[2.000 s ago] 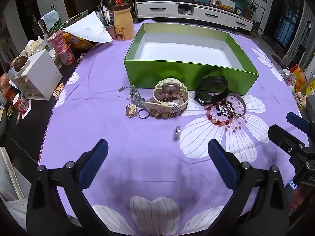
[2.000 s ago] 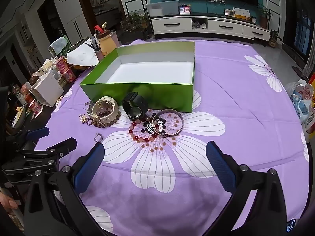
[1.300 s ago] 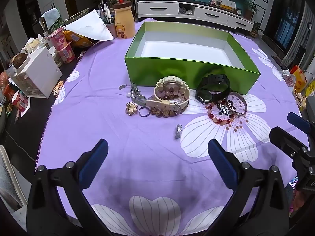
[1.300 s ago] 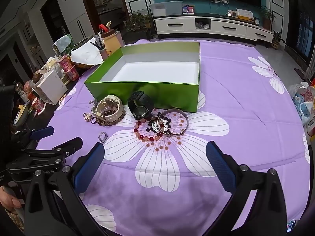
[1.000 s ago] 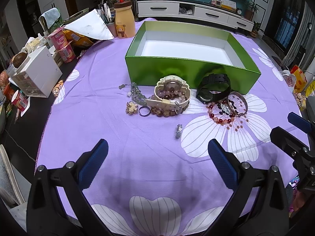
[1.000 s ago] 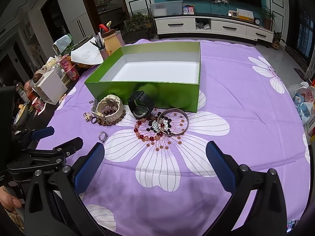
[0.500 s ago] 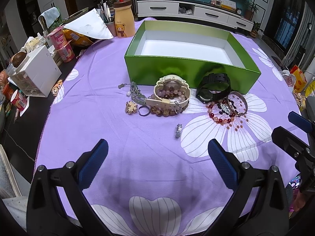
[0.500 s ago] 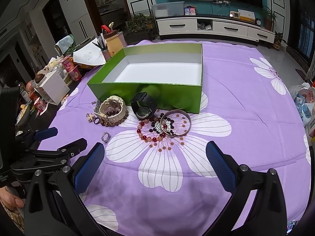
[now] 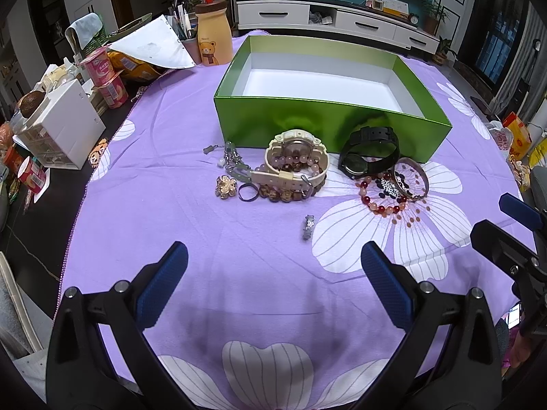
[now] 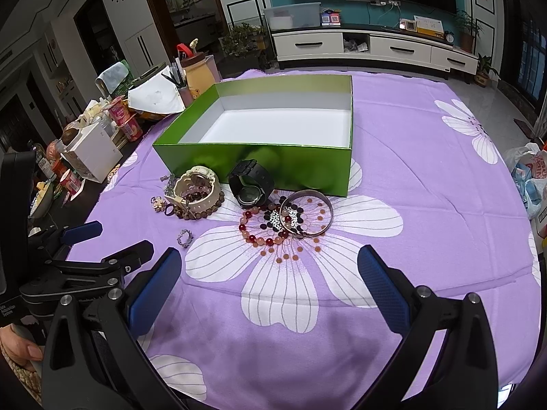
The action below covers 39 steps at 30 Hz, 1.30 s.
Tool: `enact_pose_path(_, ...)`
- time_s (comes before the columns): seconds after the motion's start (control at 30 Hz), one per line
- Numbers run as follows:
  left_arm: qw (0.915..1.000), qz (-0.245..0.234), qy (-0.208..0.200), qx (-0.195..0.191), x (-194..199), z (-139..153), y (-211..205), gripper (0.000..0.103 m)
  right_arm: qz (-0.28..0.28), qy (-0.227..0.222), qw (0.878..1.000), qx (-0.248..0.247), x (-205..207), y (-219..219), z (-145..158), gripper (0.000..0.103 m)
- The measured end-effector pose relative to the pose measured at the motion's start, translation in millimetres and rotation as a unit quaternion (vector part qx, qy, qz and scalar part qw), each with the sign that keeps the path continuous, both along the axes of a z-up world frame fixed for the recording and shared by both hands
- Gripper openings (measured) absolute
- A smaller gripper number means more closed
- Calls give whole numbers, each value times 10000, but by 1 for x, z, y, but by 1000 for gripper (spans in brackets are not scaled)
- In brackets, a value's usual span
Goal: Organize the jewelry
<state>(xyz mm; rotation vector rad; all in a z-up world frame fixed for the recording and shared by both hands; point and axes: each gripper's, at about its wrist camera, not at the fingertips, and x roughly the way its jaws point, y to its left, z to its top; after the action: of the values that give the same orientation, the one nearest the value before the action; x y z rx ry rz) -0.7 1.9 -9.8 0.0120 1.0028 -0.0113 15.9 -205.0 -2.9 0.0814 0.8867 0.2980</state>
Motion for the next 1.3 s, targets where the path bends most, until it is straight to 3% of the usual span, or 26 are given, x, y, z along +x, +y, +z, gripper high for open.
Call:
enact_pose_path(1.0, 10000, -39, 59, -6, 5, -6, -8, 101, 3, 39, 10000, 60, 0, -1, -2, 102)
enact_pose_path(1.3, 9995, -62, -104, -287, 5, -6, -2, 101, 206, -95, 9994, 280, 2, -12, -6, 102)
